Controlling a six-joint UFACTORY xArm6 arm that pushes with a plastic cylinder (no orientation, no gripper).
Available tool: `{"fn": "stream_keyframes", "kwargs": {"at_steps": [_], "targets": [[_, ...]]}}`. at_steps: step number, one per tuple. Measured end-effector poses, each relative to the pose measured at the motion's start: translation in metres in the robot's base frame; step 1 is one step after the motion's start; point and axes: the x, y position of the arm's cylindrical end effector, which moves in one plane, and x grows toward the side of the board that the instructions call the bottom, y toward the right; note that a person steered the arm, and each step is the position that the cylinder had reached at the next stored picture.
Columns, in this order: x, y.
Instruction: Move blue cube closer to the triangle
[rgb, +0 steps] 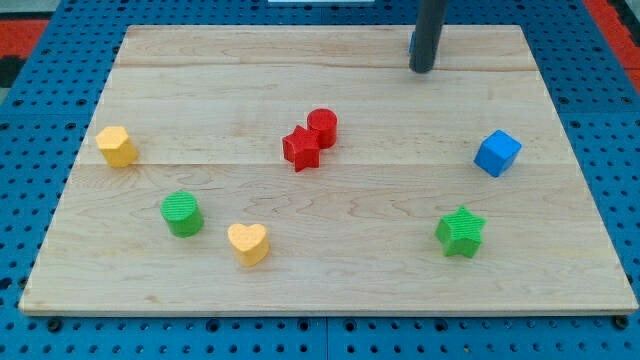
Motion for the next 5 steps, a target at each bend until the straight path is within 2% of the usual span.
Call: {"fn": "stream_keyframes", "kwargs": {"at_steps": [1, 2, 3, 4, 5], "targets": [[0.048, 0.07], [0.117, 0.106], [0.156, 0.111], [0.15, 0.041], [0.114, 0.014]]}}
